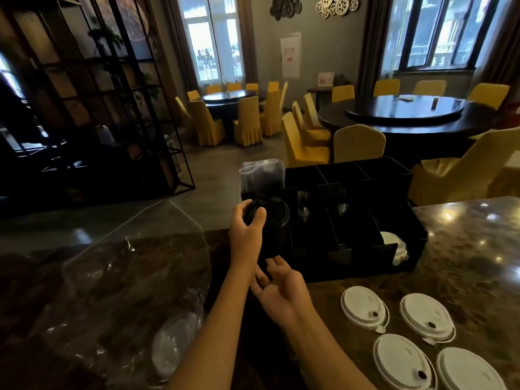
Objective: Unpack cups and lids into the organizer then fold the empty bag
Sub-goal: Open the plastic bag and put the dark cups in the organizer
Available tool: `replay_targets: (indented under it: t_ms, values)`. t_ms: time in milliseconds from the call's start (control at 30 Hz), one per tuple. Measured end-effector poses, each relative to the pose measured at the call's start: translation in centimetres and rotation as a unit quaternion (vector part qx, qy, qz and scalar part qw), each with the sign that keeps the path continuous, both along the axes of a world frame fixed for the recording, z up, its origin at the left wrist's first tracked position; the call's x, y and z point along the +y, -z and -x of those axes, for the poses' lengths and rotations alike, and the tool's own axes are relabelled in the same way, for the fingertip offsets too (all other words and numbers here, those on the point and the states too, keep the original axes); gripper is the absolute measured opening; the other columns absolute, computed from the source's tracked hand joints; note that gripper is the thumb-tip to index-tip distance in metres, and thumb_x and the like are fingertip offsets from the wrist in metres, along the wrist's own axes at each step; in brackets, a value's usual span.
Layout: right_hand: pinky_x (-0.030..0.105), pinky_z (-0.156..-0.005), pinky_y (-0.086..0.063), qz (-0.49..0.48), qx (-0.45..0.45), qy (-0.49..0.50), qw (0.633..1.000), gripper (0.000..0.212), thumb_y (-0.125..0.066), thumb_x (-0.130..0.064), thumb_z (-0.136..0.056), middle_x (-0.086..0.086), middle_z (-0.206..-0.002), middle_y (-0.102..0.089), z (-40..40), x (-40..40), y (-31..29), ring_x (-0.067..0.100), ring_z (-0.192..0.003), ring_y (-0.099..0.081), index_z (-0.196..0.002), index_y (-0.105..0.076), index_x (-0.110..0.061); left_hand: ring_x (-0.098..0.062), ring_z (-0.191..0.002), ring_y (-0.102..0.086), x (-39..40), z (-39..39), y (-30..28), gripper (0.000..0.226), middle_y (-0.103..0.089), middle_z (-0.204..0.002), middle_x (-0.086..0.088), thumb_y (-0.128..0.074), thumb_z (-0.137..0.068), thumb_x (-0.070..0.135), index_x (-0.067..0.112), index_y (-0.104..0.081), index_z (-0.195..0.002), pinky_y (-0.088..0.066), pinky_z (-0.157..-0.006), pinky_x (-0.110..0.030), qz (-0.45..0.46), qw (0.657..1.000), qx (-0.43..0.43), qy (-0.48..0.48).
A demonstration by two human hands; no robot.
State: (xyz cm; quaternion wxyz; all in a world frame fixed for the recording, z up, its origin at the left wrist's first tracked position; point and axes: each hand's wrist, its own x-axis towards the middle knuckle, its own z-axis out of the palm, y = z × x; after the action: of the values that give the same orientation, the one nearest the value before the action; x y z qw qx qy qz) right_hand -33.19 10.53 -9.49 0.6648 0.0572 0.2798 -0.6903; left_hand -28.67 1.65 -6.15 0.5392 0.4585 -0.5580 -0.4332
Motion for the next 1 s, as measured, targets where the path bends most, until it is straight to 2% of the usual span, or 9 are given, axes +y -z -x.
replay_targets:
  t_ms: [100, 200, 300, 333, 367, 500, 633, 833, 1000]
  values:
    - [0.057, -0.110, -0.039, -0.001, -0.057, 0.005, 0.998, 0.073, -0.040, 0.014, -0.094, 0.015, -0.162, -0.024, -0.1, -1.0, 1.3, 0.041, -0.129, -0.049, -0.156, -0.026, -0.022, -0.011, -0.111, -0.059, -1.2, -0.1, 0.8, 0.039, -0.060, -0.124, 0.001, -0.064, -0.092, 0.032, 0.023, -0.055, -0.129, -0.052, -0.089, -0.030, -0.012, 0.998, -0.051, 0.024]
    - [0.055, -0.112, -0.038, -0.004, -0.092, -0.008, 0.996, 0.043, -0.042, 0.014, -0.091, 0.025, -0.148, -0.040, 0.0, -1.6, 2.6, 0.042, -0.127, -0.051, -0.124, -0.049, -0.013, -0.020, -0.115, -0.056, -2.0, 0.2, 1.9, 0.040, -0.060, -0.122, -0.004, -0.066, -0.091, 0.031, 0.016, -0.058, -0.127, -0.051, -0.095, -0.038, -0.008, 0.991, -0.135, -0.015]
    - [0.055, -0.112, -0.038, -0.029, -0.103, -0.006, 0.994, 0.033, -0.042, 0.013, -0.091, 0.028, -0.143, -0.042, -0.1, -2.0, 3.7, 0.044, -0.127, -0.050, -0.098, -0.045, -0.018, -0.026, -0.121, -0.043, -2.3, 0.3, 3.1, 0.037, -0.053, -0.125, -0.006, -0.068, -0.088, 0.032, 0.016, -0.063, -0.120, -0.042, -0.102, -0.043, 0.011, 0.966, -0.247, -0.079]
    - [0.056, -0.111, -0.039, -0.045, -0.101, 0.000, 0.994, 0.044, -0.042, 0.013, -0.091, 0.029, -0.141, -0.042, -0.1, -2.0, 4.1, 0.044, -0.127, -0.049, -0.117, -0.056, -0.020, -0.027, -0.120, -0.042, -2.2, 0.3, 3.4, 0.036, -0.051, -0.126, -0.006, -0.068, -0.087, 0.033, 0.017, -0.063, -0.119, -0.041, -0.103, -0.044, 0.009, 0.961, -0.261, -0.091]
    - [0.055, -0.111, -0.039, -0.054, -0.099, -0.003, 0.994, 0.051, -0.042, 0.013, -0.092, 0.030, -0.140, -0.041, 0.1, -2.1, 4.4, 0.044, -0.128, -0.048, -0.136, -0.041, -0.013, -0.027, -0.119, -0.042, -2.1, 0.3, 3.7, 0.036, -0.049, -0.126, -0.005, -0.069, -0.087, 0.034, 0.018, -0.063, -0.118, -0.041, -0.102, -0.044, 0.006, 0.960, -0.262, -0.101]
    - [0.055, -0.111, -0.039, -0.067, -0.121, -0.020, 0.990, 0.027, -0.042, 0.014, -0.093, 0.032, -0.144, -0.036, 1.2, -1.9, 4.9, 0.048, -0.132, -0.043, -0.107, -0.055, -0.005, -0.025, -0.114, -0.047, -2.1, 0.3, 4.3, 0.027, -0.050, -0.122, -0.004, -0.067, -0.088, 0.033, 0.022, -0.062, -0.112, -0.044, -0.095, -0.040, 0.000, 0.959, -0.255, -0.125]
    - [0.055, -0.112, -0.038, -0.086, -0.107, -0.004, 0.991, 0.058, -0.038, 0.017, -0.092, 0.025, -0.154, -0.032, 2.2, -1.2, 5.0, 0.049, -0.140, -0.035, -0.146, -0.042, -0.005, -0.023, -0.112, -0.049, -2.2, 0.5, 4.7, 0.022, -0.049, -0.121, -0.002, -0.067, -0.089, 0.030, 0.023, -0.061, -0.109, -0.043, -0.086, -0.033, -0.005, 0.956, -0.268, -0.116]
    - [0.046, -0.096, -0.051, -0.069, 0.144, -0.027, 0.987, 0.044, -0.040, 0.006, -0.095, 0.017, -0.138, -0.058, 2.6, 1.6, 0.4, 0.036, -0.119, -0.061, -0.134, -0.056, -0.005, -0.018, -0.118, -0.044, -0.3, 0.4, 5.0, 0.044, -0.041, -0.133, -0.007, -0.064, -0.092, 0.031, 0.021, -0.051, -0.134, -0.043, -0.088, -0.030, -0.001, 0.971, -0.216, -0.099]
    - [0.035, -0.082, -0.057, 0.153, 0.493, 0.010, 0.857, 0.030, -0.047, -0.001, -0.094, 0.006, -0.107, -0.075, 2.1, 4.6, -11.0, 0.020, -0.094, -0.074, -0.104, -0.071, -0.015, -0.009, -0.130, -0.040, 6.1, -1.7, 4.0, 0.044, -0.035, -0.147, 0.000, -0.053, -0.100, 0.035, 0.021, -0.047, -0.141, -0.040, -0.100, -0.023, 0.074, 0.992, -0.090, -0.057]
